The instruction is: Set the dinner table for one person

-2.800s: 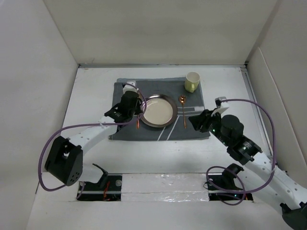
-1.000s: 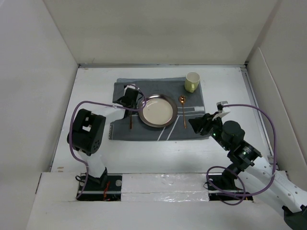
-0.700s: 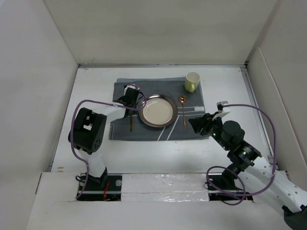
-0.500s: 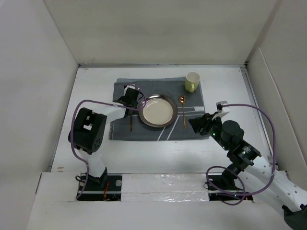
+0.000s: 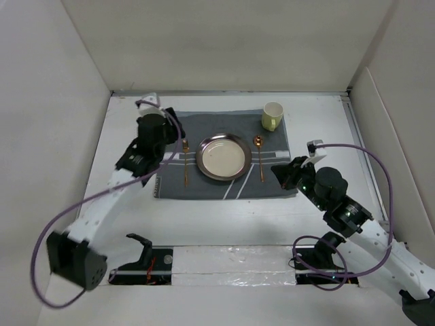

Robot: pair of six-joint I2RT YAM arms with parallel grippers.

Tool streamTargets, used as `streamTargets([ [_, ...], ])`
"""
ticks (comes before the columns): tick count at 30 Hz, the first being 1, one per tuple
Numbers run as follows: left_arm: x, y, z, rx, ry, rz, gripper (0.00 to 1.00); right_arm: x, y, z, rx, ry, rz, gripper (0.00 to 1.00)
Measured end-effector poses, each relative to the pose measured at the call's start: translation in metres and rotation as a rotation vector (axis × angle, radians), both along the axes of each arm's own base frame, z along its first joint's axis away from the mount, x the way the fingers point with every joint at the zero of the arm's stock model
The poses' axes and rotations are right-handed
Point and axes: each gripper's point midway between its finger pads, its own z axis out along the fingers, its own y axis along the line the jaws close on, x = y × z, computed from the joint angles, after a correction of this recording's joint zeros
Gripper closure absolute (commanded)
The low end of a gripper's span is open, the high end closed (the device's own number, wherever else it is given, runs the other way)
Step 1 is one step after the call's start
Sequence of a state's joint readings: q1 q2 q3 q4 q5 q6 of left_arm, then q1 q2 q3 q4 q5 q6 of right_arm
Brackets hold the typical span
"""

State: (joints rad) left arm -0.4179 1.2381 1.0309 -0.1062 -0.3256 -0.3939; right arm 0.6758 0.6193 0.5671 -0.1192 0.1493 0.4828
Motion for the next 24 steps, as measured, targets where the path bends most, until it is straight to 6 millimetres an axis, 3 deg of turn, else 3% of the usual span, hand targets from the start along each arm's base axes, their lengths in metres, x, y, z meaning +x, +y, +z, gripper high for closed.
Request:
streamTargets([
  [1, -0.011, 0.004, 0.03, -0.044, -0.078, 0.003, 0.39, 0.0, 0.0, 0.006, 0.004, -0.005, 0.0, 0.98],
  [3, -0.039, 0.013, 0.086, -0.124, -0.227, -0.005, 0.35, -0.003, -0.002, 0.023, 0.016, -0.018, -0.002, 0.84],
  [4, -0.053, 0.018, 0.107, -0.158, -0.286, -0.009, 0.32, -0.004, -0.006, 0.038, 0.03, -0.038, -0.011, 0.67],
  [5, -0.071, 0.024, 0.126, -0.19, -0.346, -0.015, 0.32, -0.006, -0.009, 0.051, 0.048, -0.055, -0.022, 0.59],
  [7, -0.103, 0.038, 0.153, -0.236, -0.433, -0.018, 0.31, -0.012, -0.024, 0.086, 0.082, -0.113, -0.066, 0.44],
  [10, -0.154, 0.065, 0.181, -0.289, -0.546, 0.0, 0.28, -0.025, -0.056, 0.134, 0.148, -0.2, -0.158, 0.37],
  [12, -0.184, 0.086, 0.188, -0.318, -0.605, 0.039, 0.2, -0.043, -0.094, 0.164, 0.222, -0.261, -0.27, 0.35],
  [13, -0.197, 0.096, 0.186, -0.327, -0.617, 0.062, 0.2, -0.046, -0.099, 0.167, 0.231, -0.268, -0.282, 0.35],
  [15, -0.224, 0.118, 0.179, -0.351, -0.659, 0.117, 0.17, -0.061, -0.128, 0.175, 0.29, -0.302, -0.366, 0.35],
  [18, -0.255, 0.144, 0.157, -0.368, -0.697, 0.185, 0.15, -0.081, -0.164, 0.173, 0.358, -0.333, -0.466, 0.34],
  [21, -0.259, 0.152, 0.148, -0.356, -0.687, 0.219, 0.14, -0.086, -0.18, 0.158, 0.382, -0.324, -0.531, 0.33],
  [24, -0.253, 0.148, 0.128, -0.313, -0.623, 0.209, 0.14, -0.074, -0.175, 0.14, 0.339, -0.269, -0.555, 0.33],
])
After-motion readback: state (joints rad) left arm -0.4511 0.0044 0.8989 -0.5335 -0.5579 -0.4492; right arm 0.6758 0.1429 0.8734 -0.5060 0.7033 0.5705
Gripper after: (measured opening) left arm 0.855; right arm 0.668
